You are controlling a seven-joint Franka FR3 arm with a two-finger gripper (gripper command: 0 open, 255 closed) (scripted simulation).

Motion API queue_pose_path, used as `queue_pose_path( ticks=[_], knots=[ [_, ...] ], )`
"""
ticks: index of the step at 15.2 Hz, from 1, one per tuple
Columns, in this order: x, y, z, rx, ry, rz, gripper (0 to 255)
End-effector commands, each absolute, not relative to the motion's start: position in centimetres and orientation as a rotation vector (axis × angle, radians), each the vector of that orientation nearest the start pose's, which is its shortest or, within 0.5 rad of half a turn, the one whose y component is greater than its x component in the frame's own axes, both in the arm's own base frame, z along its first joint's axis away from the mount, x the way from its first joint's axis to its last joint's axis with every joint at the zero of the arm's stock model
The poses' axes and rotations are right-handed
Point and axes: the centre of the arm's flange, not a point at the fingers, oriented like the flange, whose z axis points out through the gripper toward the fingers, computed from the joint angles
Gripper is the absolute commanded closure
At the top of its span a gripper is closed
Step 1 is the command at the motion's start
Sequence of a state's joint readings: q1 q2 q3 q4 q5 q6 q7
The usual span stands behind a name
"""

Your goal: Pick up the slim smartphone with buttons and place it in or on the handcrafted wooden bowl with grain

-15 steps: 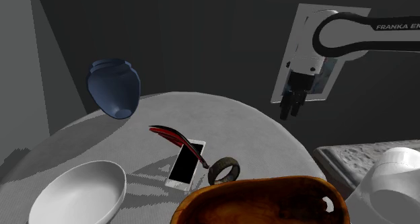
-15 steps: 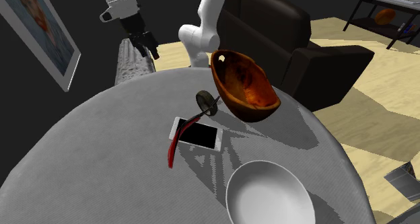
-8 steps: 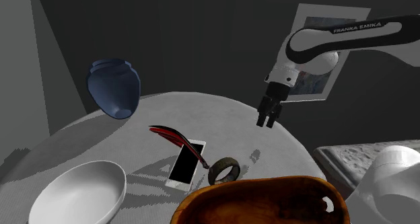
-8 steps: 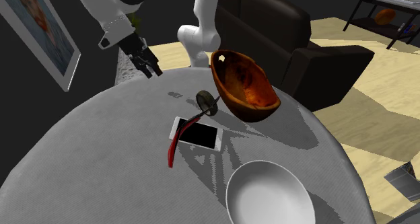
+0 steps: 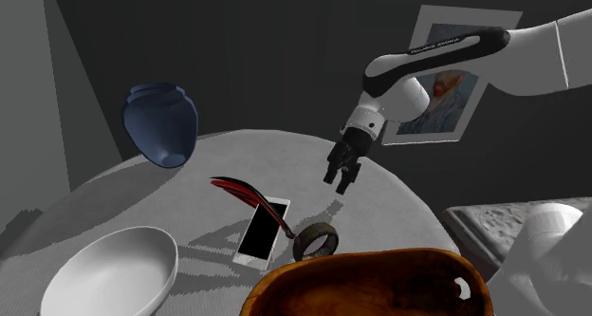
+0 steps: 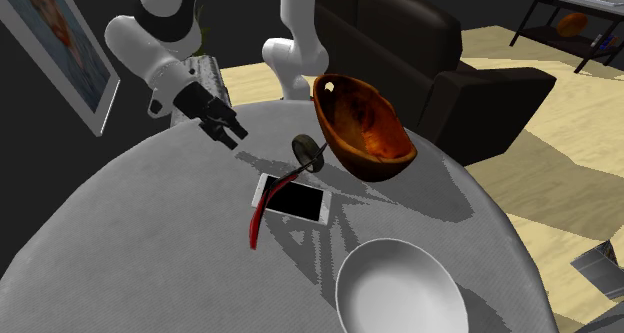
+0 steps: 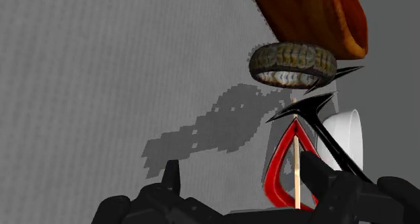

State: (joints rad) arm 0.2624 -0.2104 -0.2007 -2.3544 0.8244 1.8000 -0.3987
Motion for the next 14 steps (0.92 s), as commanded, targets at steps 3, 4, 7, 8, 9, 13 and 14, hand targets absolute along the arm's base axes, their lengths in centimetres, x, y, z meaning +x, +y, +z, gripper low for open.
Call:
queue_pose_path(
  ticks=[3, 4, 7, 8, 9, 13, 14],
  knots=[
    [46.3, 12.2, 39.6, -2.112, -0.157, 0.253, 0],
    [46.9, 13.1, 39.2, -2.070, -0.161, 0.257, 0],
    [48.3, 15.2, 38.5, -1.979, -0.169, 0.264, 0],
    [48.1, 15.7, 38.3, -1.979, -0.169, 0.264, 0],
    [48.0, 16.1, 38.1, -1.979, -0.169, 0.264, 0],
    [47.4, 18.0, 37.2, -1.979, -0.169, 0.264, 0],
    [47.2, 18.7, 36.9, -1.979, -0.169, 0.264, 0]
  ],
)
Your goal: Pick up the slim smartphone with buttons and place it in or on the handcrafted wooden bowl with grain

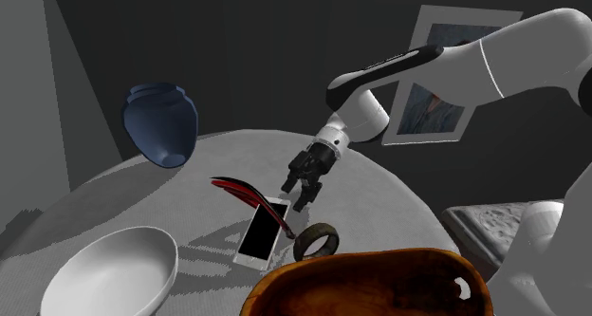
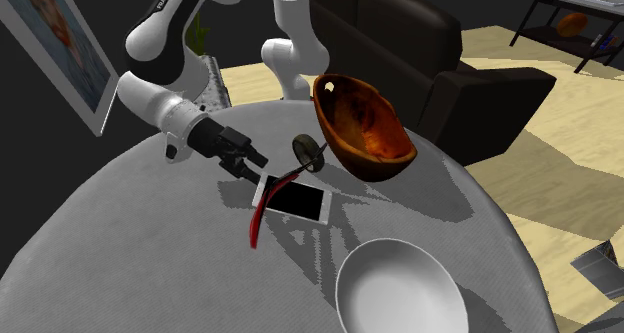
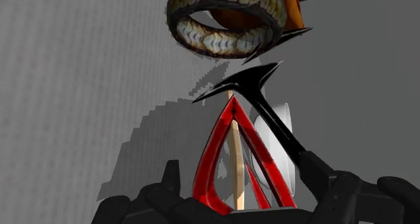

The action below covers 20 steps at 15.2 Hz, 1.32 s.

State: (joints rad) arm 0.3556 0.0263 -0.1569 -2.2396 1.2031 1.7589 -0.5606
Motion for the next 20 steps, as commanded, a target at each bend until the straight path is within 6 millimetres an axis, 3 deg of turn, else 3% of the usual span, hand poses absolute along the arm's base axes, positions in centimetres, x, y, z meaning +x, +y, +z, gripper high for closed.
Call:
queue_pose_path(
  ticks=[1, 8, 9, 18, 20],
  knots=[
    [47.2, 18.7, 36.9, -1.979, -0.169, 0.264, 0],
    [47.2, 18.7, 36.9, -1.979, -0.169, 0.264, 0],
    [47.2, 18.7, 36.9, -1.979, -0.169, 0.264, 255],
    [47.2, 18.7, 36.9, -1.979, -0.169, 0.264, 255],
    [47.2, 18.7, 38.0, -1.979, -0.169, 0.264, 255]
  ],
)
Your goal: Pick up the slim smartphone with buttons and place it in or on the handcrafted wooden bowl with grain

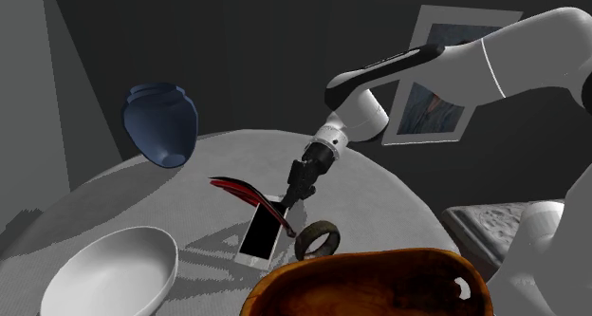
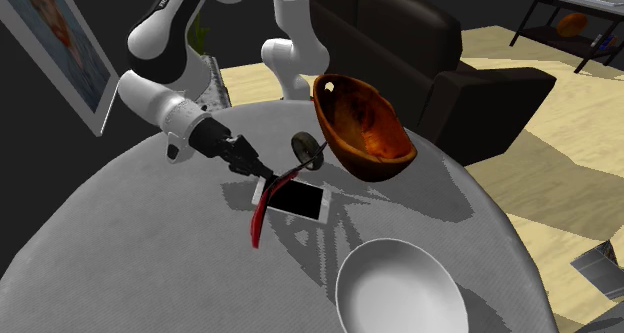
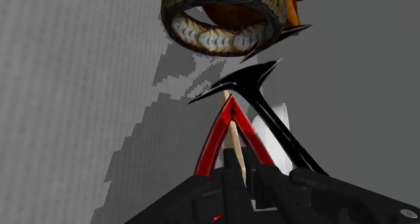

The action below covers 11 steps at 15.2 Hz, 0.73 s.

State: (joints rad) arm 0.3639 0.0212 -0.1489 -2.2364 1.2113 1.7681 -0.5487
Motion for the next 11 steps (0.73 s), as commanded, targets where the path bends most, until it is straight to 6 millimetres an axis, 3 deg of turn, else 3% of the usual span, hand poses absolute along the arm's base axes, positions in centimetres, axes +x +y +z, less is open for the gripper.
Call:
queue_pose_path(
  ticks=[1, 11],
  knots=[
    [47.2, 18.7, 38.5, -1.979, -0.169, 0.264, 255],
    [47.2, 18.7, 43.8, -1.979, -0.169, 0.264, 255]
  ],
)
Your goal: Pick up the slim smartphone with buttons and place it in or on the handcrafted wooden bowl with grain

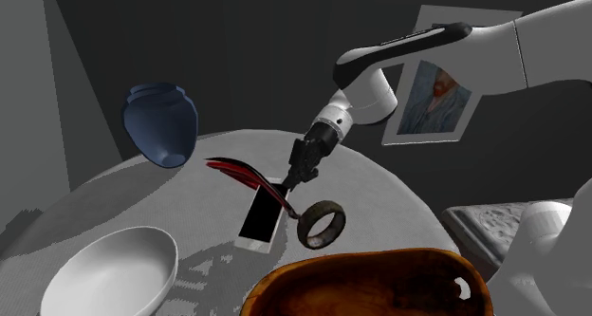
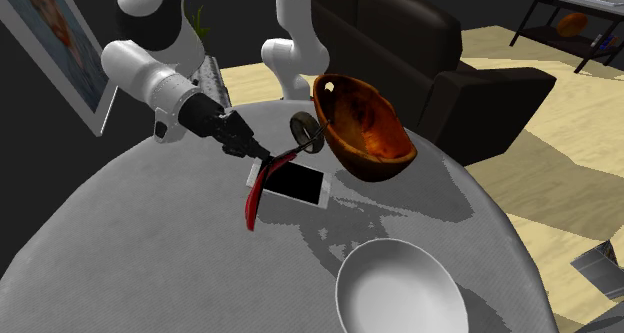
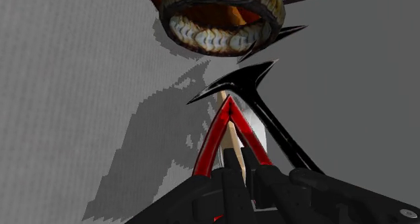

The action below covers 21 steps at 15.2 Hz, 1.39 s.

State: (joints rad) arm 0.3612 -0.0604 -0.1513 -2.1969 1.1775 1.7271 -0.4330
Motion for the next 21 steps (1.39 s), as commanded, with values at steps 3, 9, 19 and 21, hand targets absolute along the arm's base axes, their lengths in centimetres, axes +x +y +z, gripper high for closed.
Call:
queue_pose_path(
  ticks=[3, 9, 19, 21],
  knots=[
    [47.2, 18.7, 45.4, -1.979, -0.169, 0.264, 255],
    [47.2, 18.7, 48.5, -1.979, -0.169, 0.264, 255],
    [47.2, 18.7, 53.8, -1.979, -0.169, 0.264, 255],
    [47.2, 18.7, 54.9, -1.979, -0.169, 0.264, 255]
  ],
)
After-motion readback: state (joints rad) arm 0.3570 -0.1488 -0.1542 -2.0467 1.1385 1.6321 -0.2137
